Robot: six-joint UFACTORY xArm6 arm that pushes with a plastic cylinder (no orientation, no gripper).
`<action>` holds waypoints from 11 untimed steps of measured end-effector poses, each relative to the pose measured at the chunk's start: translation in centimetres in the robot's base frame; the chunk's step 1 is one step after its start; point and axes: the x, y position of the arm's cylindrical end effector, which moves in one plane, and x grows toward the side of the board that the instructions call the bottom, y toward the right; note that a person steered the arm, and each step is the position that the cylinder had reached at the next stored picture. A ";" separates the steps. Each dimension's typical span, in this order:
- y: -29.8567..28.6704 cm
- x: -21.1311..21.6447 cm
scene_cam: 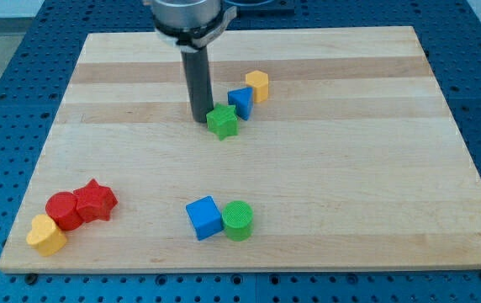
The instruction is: Place the green star vertically above the blue cube
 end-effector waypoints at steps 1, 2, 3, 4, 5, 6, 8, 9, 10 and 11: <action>-0.3 3.5; -0.3 1.1; 1.2 -4.5; 3.8 -6.9; 7.2 -6.9; 8.5 -5.3; 3.0 -0.8; 2.0 -1.4; -0.4 -1.0; -1.6 3.1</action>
